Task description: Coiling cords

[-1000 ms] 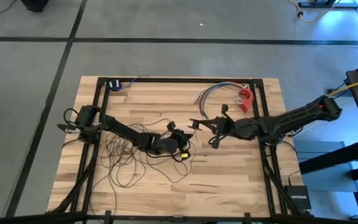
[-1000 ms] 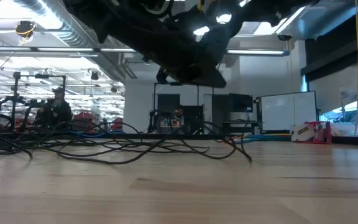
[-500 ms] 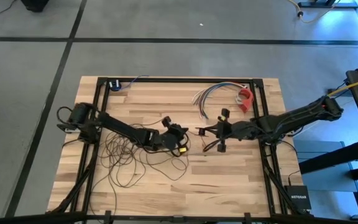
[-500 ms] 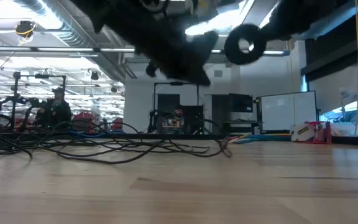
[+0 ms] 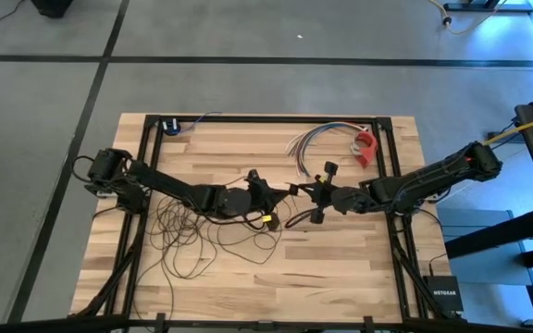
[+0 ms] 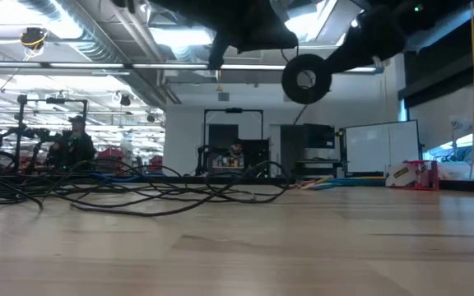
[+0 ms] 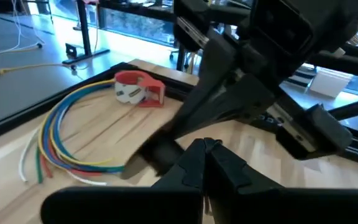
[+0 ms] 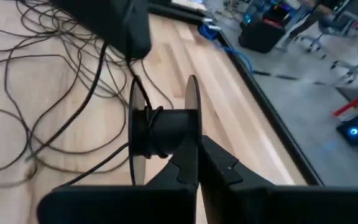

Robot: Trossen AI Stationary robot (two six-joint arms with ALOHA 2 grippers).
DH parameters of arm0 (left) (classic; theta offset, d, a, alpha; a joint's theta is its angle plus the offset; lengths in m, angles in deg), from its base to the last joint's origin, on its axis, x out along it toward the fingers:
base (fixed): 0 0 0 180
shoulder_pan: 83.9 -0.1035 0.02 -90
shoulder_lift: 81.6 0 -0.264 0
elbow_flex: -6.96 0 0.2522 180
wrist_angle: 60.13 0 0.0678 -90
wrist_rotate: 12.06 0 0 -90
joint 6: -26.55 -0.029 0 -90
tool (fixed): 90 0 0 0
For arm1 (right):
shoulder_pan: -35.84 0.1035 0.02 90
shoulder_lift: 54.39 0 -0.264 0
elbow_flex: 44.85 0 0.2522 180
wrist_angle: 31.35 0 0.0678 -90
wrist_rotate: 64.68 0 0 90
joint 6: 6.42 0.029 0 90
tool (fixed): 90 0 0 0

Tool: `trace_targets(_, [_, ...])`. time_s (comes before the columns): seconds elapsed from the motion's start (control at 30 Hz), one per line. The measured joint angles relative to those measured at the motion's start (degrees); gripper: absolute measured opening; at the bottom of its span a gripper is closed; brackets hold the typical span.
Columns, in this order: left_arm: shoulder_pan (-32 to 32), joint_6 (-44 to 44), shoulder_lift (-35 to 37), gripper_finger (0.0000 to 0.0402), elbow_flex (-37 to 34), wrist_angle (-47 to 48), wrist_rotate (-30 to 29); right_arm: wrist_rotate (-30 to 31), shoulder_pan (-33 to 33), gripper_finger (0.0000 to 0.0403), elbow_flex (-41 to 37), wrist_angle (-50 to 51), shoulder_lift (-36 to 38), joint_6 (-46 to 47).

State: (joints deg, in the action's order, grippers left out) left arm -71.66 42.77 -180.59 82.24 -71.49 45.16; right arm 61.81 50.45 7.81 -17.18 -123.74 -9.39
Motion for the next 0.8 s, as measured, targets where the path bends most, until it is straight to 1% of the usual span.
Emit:
trace_targets(0.17, [0.0,1.2,-1.8,0.0000,0.1,-3.7,0.2,1.4,-0.4,0.0003,-0.1,-4.8,-0.3,-1.6])
trace_targets(0.5, [-0.1,1.4,-3.4,0.0000,0.2,-8.1,0.4,3.0,-0.8,0.0003,-0.3,-9.3,-0.4,-2.3])
trace_targets(0.63, [-0.1,-2.4,-3.2,0.0001,0.2,-10.6,0.4,3.2,-0.8,0.0003,-0.2,-9.0,-0.3,-2.1])
trace_targets(0.73, [0.0,-5.6,-1.7,0.0000,0.8,-8.6,0.0,3.2,-0.8,0.0003,0.0,-8.8,-0.3,-1.6])
trace_targets(0.8, [0.4,-6.9,-1.1,0.0000,1.9,-7.0,-1.3,3.3,-0.8,0.0003,0.1,-9.5,-0.2,-1.6])
